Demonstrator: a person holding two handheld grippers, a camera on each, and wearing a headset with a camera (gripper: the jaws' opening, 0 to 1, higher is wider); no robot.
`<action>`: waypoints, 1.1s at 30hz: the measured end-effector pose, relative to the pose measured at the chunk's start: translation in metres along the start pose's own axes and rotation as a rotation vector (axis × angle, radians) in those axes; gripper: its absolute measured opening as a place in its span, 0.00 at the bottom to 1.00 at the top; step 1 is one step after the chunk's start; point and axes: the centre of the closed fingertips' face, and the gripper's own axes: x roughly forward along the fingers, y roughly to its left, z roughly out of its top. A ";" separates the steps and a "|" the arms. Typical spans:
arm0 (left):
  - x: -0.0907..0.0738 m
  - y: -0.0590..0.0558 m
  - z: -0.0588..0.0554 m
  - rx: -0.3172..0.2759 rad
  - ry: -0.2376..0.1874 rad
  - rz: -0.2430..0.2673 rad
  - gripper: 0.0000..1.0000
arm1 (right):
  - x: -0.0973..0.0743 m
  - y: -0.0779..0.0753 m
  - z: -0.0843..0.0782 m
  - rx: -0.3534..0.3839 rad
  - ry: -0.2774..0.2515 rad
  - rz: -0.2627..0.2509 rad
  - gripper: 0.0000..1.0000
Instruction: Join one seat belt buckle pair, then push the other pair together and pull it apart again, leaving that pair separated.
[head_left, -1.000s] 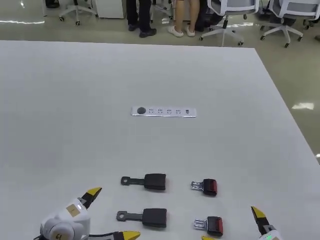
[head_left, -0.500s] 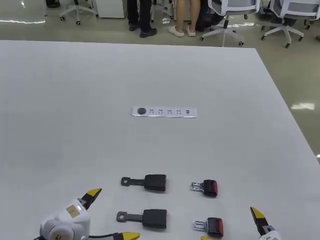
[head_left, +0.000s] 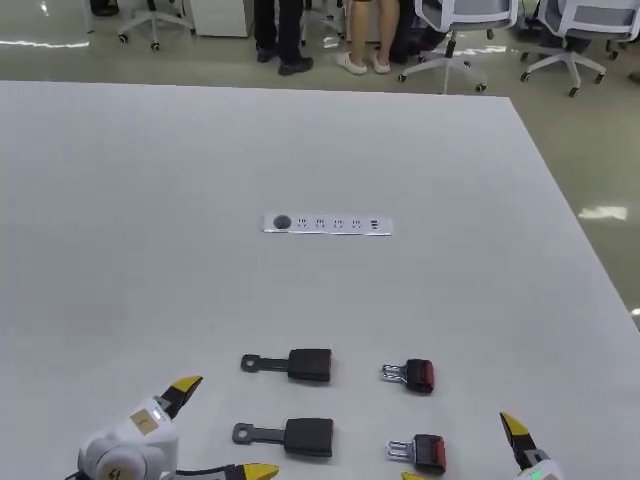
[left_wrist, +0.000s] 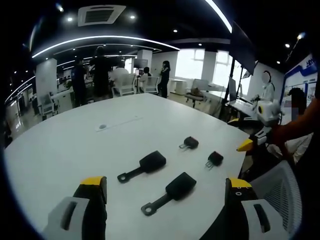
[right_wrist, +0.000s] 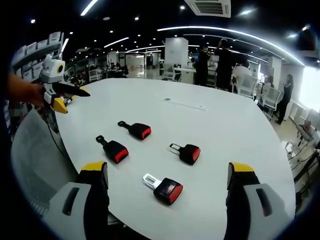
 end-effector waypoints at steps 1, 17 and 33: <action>0.000 -0.001 0.001 0.000 0.000 0.000 1.00 | 0.000 0.000 -0.001 0.000 0.001 0.001 0.99; 0.000 -0.012 0.002 0.007 0.015 -0.023 1.00 | -0.002 0.008 0.000 -0.008 0.010 0.023 0.99; 0.010 -0.023 -0.001 0.029 0.038 -0.066 1.00 | -0.002 0.013 -0.005 -0.021 0.034 0.064 0.98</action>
